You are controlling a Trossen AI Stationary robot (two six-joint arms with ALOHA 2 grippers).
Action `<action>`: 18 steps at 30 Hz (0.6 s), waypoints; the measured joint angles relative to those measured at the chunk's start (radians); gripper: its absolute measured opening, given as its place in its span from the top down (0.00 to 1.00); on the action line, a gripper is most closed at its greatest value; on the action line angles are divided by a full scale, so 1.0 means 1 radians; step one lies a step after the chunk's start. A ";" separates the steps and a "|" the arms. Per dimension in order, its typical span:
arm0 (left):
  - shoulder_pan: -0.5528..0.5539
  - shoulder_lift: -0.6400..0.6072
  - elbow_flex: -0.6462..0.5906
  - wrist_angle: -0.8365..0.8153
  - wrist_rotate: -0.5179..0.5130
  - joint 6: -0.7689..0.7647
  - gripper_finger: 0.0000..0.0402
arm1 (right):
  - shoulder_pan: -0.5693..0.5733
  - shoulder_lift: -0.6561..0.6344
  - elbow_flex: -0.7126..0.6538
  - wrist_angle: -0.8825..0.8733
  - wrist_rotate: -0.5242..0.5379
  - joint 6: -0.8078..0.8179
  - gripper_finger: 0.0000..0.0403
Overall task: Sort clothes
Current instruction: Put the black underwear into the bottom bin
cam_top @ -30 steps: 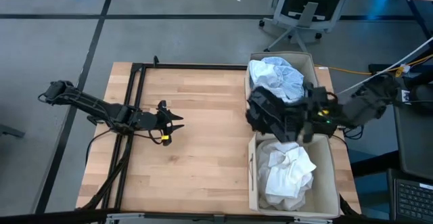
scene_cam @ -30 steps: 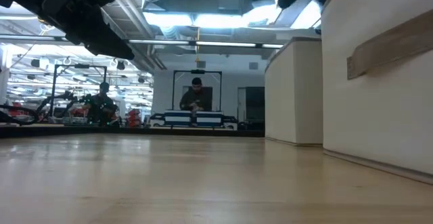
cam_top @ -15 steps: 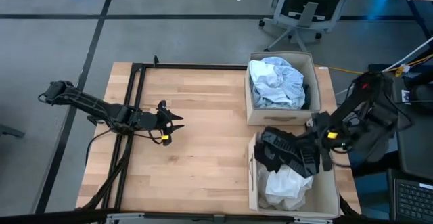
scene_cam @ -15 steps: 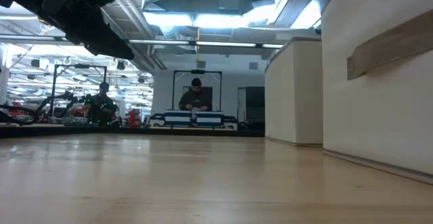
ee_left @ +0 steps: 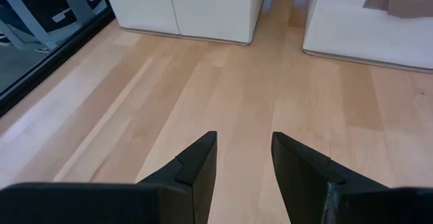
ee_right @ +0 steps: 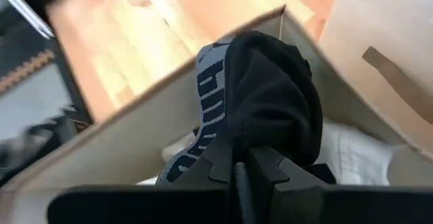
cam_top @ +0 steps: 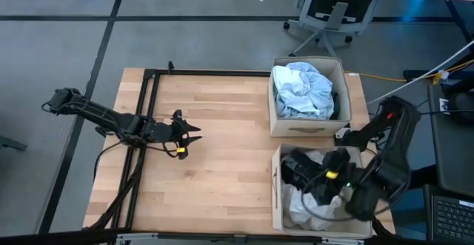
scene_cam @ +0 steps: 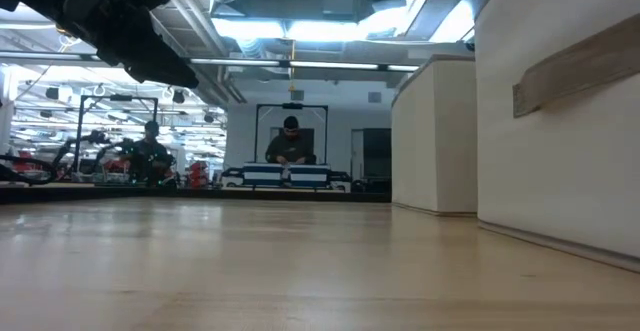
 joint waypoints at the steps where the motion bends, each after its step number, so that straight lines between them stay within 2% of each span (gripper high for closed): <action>1: 0.000 0.000 0.000 0.001 0.000 0.000 0.67 | -0.001 0.027 0.000 0.000 -0.003 -0.004 0.96; 6: 0.000 0.000 0.000 0.026 0.000 0.003 0.67 | -0.022 0.153 0.000 -0.032 -0.001 -0.009 0.96; 13: 0.000 0.000 0.000 0.032 0.000 0.021 0.67 | -0.092 0.310 -0.001 -0.074 -0.154 -0.094 0.96; 18: 0.000 0.000 0.000 0.027 0.000 0.020 0.67 | -0.149 0.390 -0.001 -0.055 -0.183 -0.143 0.96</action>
